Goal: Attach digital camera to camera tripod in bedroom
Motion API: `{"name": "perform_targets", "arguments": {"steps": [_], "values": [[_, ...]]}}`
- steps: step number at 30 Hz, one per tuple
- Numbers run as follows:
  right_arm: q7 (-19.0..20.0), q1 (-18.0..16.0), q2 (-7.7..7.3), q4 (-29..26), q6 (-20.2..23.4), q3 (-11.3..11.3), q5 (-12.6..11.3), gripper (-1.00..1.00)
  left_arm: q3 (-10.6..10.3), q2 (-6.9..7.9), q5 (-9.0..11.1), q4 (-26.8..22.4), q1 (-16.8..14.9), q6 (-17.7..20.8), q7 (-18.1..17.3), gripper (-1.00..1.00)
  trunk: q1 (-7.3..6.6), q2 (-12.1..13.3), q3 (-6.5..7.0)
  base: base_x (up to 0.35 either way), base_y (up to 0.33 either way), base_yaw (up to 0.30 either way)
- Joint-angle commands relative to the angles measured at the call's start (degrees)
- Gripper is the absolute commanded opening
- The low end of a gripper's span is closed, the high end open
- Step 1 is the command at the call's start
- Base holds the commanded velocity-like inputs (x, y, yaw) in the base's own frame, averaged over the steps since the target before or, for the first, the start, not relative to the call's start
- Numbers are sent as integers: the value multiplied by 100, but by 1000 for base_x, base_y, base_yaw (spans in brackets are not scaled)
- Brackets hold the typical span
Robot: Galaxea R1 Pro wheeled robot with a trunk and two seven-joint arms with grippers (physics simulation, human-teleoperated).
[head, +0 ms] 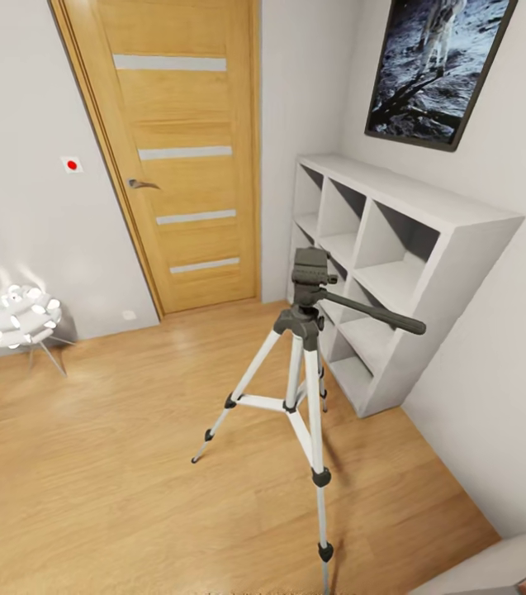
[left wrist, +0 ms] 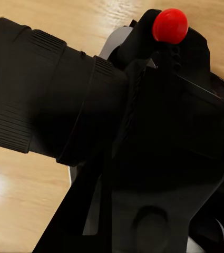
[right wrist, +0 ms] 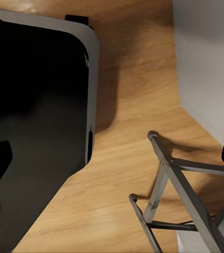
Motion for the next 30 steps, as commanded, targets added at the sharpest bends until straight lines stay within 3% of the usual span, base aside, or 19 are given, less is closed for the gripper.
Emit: {"name": "perform_targets", "arguments": {"steps": [1, 30], "values": [[-1, -7, -4, 18, -33, -48, 43, 100, -48, 1, 36, -3, -2, -12, 19, -100, 2, -10, -19, 0, 0, 79], [-18, -7, 21, 10, -8, -56, 43, 100, -52, 1, 36, -3, -2, -10, 19, -100, 2, -10, -71, 0, 0, 14]]}}
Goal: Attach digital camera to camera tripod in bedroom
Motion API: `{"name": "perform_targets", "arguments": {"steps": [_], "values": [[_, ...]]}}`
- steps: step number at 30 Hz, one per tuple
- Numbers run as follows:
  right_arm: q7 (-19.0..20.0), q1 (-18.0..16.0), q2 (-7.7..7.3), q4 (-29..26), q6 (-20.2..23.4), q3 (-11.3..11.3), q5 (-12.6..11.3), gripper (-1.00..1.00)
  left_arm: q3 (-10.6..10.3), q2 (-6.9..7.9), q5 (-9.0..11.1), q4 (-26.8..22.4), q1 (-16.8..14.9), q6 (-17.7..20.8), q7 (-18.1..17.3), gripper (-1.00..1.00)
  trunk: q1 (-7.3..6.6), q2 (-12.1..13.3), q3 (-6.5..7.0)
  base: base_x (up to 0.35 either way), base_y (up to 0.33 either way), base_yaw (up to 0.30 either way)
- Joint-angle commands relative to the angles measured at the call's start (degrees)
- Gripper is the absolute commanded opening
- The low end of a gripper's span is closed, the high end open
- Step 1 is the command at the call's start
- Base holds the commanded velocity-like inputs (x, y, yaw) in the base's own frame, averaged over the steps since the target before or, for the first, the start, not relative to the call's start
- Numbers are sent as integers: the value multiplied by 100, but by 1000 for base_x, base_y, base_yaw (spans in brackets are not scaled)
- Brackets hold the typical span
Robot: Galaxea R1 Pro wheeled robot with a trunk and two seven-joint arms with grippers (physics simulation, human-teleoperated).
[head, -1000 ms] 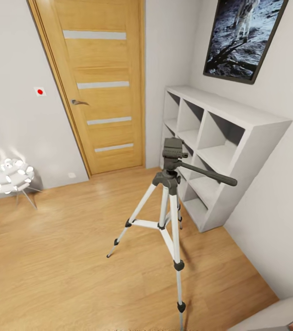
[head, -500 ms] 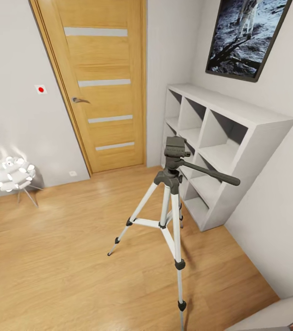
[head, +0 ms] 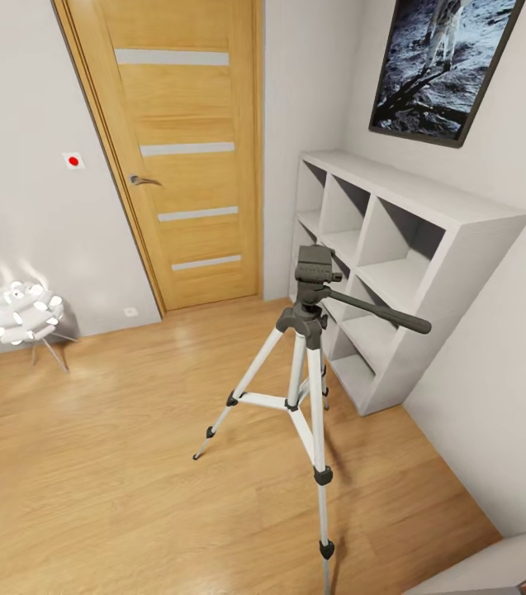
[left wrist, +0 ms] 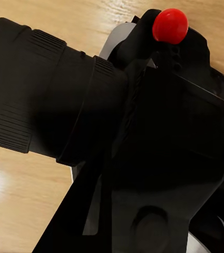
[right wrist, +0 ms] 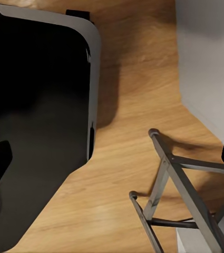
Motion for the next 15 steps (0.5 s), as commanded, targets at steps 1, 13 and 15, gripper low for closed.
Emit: {"name": "perform_targets", "arguments": {"steps": [1, 13, 15], "values": [[-3, -7, -4, 18, -31, -49, 45, 100, -49, 1, 36, -3, -2, -13, 19, -100, 3, -9, -9, 0, 0, 0], [-30, -7, -18, 18, -67, -49, 44, 100, -53, -8, 36, -3, -2, -10, 13, -100, 3, -9, -9, 0, 0, 0], [-42, -7, -24, 18, -83, -49, 46, 100, -53, -8, 34, -4, -2, -12, 11, -100, 3, -9, -9, 0, 0, 0]]}}
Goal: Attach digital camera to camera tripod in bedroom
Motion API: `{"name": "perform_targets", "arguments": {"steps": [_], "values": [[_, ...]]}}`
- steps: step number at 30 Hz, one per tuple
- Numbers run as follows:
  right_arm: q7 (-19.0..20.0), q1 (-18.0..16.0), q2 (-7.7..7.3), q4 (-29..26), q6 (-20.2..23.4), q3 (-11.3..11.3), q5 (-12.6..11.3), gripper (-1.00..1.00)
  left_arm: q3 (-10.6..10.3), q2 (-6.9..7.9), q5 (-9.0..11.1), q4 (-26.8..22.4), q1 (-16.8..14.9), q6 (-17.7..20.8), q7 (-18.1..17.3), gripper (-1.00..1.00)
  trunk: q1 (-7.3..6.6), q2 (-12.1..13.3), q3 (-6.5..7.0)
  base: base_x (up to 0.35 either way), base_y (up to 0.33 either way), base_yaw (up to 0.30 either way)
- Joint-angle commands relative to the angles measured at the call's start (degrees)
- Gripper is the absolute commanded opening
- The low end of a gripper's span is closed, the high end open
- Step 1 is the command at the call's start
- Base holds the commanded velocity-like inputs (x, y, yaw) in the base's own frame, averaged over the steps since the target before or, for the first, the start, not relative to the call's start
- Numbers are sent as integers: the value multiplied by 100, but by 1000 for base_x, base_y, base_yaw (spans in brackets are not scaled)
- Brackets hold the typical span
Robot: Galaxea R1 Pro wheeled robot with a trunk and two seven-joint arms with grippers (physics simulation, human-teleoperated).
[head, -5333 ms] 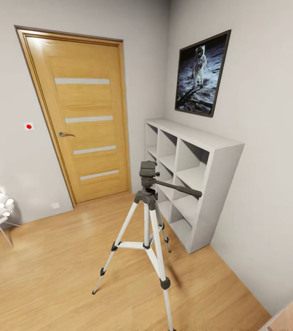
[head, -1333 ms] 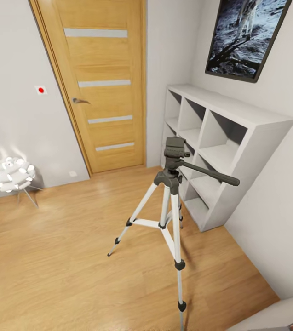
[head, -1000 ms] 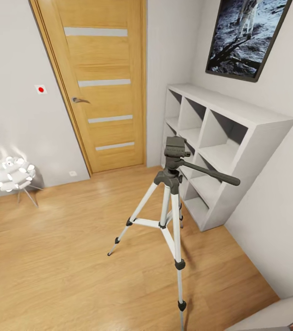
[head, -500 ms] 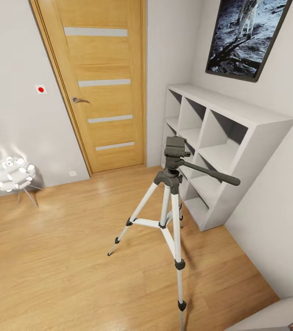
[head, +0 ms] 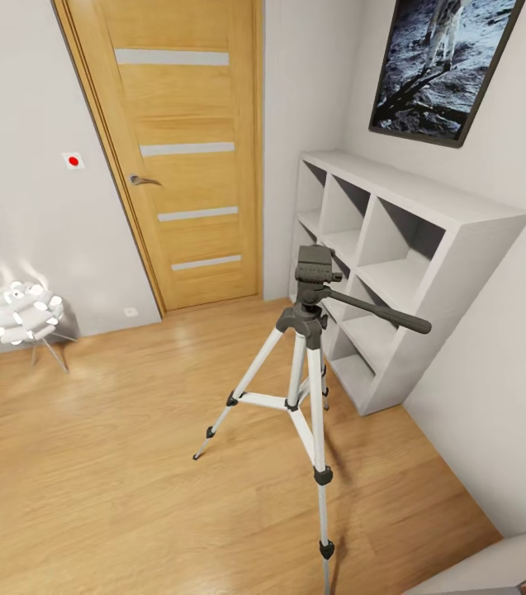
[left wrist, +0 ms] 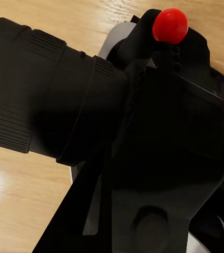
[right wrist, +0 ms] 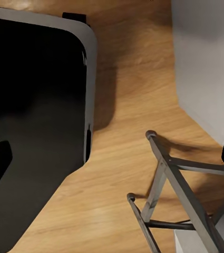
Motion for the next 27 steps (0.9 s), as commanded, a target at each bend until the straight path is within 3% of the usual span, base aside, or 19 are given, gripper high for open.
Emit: {"name": "perform_targets", "arguments": {"steps": [1, 12, 16, 18, 20, 22, 23, 24, 26, 27], "values": [[-13, -7, -5, 18, -43, -48, 60, 100, -48, 1, 34, -5, -2, -13, 18, -100, 3, -9, -9, 0, 0, 0], [49, -3, -8, -188, 8, -25, 79, 100, -56, -7, 17, -10, -2, -14, 17, -100, 3, -9, -9, 0, 0, 0], [436, 2, -4, -1159, 360, 30, 50, 100, -61, -15, 9, -10, -2, -14, 17, -100, 3, -9, -9, 0, 0, 0], [1142, -9, 6, -2134, 1150, 34, 23, 100, -64, -21, 1, -14, -2, -14, 17, -100, 3, -9, -9, 0, 0, 0], [1603, -11, 25, -2748, 1647, 34, 12, 100, -64, -23, -1, -14, -2, -14, 17, -100, 3, -9, -9, 0, 0, 0], [2727, -14, 135, -4398, 2803, 51, 6, 100, -65, -24, -4, -12, -2, -14, 17, -100, 3, -9, -9, 0, 0, 0], [2914, -14, 150, -4706, 2997, 54, 7, 100, -65, -24, -4, -11, -2, -14, 17, -100, 3, -9, -9, 0, 0, 0], [3671, -16, 169, -6156, 3800, 79, 3, 100, -65, -24, -5, -10, -2, -14, 17, -100, 3, -9, -9, 0, 0, 0], [3957, -16, 166, -6752, 4104, 87, -5, 100, -66, -22, -5, -10, -2, -14, 17, -100, 3, -9, -9, 0, 0, 0], [4261, -16, 166, -7324, 4410, 92, -17, 100, -66, -20, -2, -10, -2, -14, 17, -100, 3, -9, -9, 0, 0, 0]]}}
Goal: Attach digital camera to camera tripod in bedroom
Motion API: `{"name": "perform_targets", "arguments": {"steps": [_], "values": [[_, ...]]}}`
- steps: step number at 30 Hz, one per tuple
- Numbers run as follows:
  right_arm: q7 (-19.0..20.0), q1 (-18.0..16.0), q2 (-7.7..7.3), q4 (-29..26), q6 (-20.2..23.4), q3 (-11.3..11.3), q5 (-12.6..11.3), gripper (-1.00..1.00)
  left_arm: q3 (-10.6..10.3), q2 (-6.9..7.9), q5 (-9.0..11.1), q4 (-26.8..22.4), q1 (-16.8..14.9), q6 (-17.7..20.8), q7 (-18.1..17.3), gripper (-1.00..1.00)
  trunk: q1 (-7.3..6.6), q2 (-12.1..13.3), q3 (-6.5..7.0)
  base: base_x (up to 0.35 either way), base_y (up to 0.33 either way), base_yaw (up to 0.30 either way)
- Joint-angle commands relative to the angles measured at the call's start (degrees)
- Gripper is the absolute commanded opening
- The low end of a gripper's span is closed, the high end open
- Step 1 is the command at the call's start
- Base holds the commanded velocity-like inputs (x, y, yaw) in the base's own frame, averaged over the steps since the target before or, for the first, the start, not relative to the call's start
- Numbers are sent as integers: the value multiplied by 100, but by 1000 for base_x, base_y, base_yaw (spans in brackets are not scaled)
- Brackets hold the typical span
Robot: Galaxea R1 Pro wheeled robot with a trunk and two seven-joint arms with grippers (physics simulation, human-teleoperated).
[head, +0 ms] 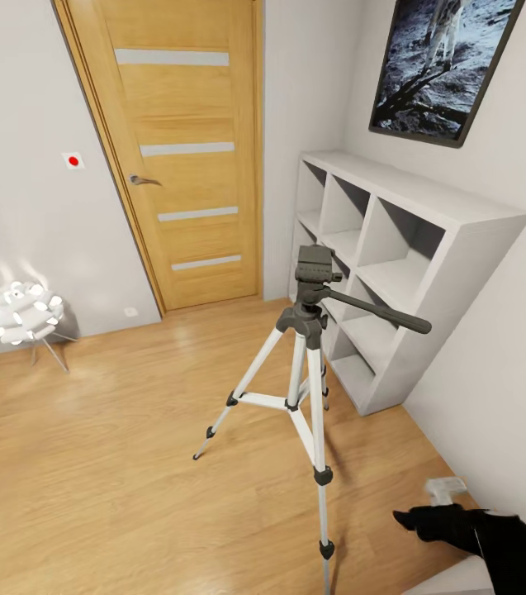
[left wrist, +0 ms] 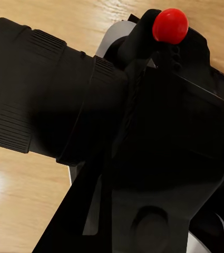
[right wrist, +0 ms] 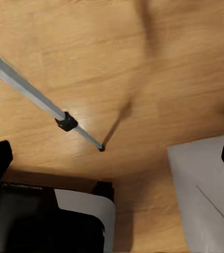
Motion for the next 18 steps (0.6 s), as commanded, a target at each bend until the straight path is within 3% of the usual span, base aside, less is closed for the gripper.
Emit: {"name": "perform_targets", "arguments": {"steps": [1, 2, 5, 10, 12, 18], "values": [[225, -3, 2, -319, 168, -7, 68, 100, -47, 2, 38, -4, -2, -12, 18, -100, 3, -10, -11, 0, 0, 0], [539, -3, 2, -792, 413, -5, 61, 100, -47, 3, 42, -4, -2, -12, 18, -100, 3, -10, -11, 0, 0, 0], [1167, -17, -4, -1426, 702, -2, 47, 100, -43, 4, 49, -4, -2, -12, 18, -100, 3, -10, -11, 0, 0, 0], [2034, -274, 27, -1786, 873, -10, 36, 100, -40, 4, 58, -4, -2, -12, 18, -100, 3, -10, -11, 0, 0, 0], [2160, -341, 39, -1819, 897, -15, 19, 100, -40, 4, 59, -5, -2, -12, 18, -100, 3, -10, -11, 0, 0, 0], [2315, -455, 104, -1864, 894, 91, -426, 100, -40, 4, 62, -13, -2, -12, 14, -100, 3, -10, -11, 0, 0, 0]]}}
